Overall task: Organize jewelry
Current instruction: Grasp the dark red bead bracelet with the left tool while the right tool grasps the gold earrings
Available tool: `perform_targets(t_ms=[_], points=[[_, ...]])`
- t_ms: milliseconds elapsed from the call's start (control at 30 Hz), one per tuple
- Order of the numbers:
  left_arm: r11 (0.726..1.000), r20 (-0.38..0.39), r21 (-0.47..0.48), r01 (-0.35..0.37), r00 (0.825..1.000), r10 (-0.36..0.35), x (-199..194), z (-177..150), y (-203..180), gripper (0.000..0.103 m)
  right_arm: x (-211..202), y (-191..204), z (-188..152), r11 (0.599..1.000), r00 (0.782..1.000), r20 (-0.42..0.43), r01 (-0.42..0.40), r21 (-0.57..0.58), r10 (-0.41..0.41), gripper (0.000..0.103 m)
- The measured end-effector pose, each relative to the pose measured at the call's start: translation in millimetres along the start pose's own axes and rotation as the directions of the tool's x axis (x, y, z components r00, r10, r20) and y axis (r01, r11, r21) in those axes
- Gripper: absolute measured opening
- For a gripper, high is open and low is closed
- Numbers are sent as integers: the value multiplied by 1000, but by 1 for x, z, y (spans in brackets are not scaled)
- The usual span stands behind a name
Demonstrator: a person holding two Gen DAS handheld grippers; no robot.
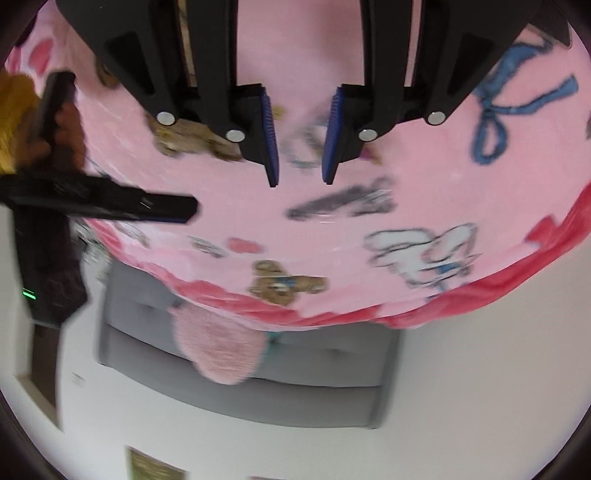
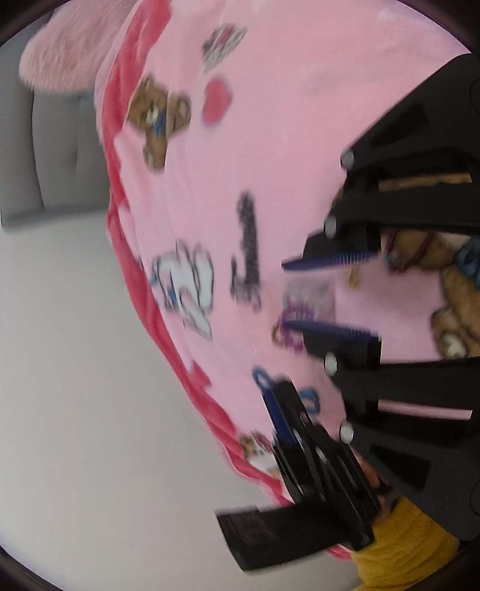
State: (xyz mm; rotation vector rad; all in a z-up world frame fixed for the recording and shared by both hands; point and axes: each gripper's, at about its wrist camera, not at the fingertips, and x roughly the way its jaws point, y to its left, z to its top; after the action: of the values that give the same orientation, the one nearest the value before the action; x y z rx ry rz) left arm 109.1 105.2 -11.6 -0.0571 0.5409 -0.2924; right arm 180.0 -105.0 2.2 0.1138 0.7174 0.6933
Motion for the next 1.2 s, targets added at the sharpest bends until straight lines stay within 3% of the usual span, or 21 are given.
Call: perform_targets(t_ms=[200,333,433,667,800,967,1100,1200], points=[[982,-108,156,106,990,-90,19,-21,-54,36,-20,-52,-27,985,987,-43,156,79,-153,31],[973,-195,188,130,976,-93,41,-39,-76,40,-20,-74,-48,968,968,-86,242,73,-235,31],[970,-213,205,131,973,-86,52,-46,-87,42,-16,-85,-58,959,958,-114,272,78,-262,31],[969,-269,204,137,960,-79,72,-52,-98,44,-8,-85,-74,964,954,-161,264,43,-254,31],[973,-322,188,137,944,-71,84,-57,-97,45,-3,-78,-81,967,951,-185,254,11,-248,32],[978,-369,157,137,927,-71,93,-63,-92,45,6,-74,-86,969,947,-207,247,-14,-244,40],[984,-371,141,110,927,-50,98,-64,-89,45,17,-69,-87,962,935,-225,266,-68,-274,40],[986,-379,142,91,925,-31,101,-66,-89,35,28,-69,-88,953,919,-251,287,-98,-302,37]])
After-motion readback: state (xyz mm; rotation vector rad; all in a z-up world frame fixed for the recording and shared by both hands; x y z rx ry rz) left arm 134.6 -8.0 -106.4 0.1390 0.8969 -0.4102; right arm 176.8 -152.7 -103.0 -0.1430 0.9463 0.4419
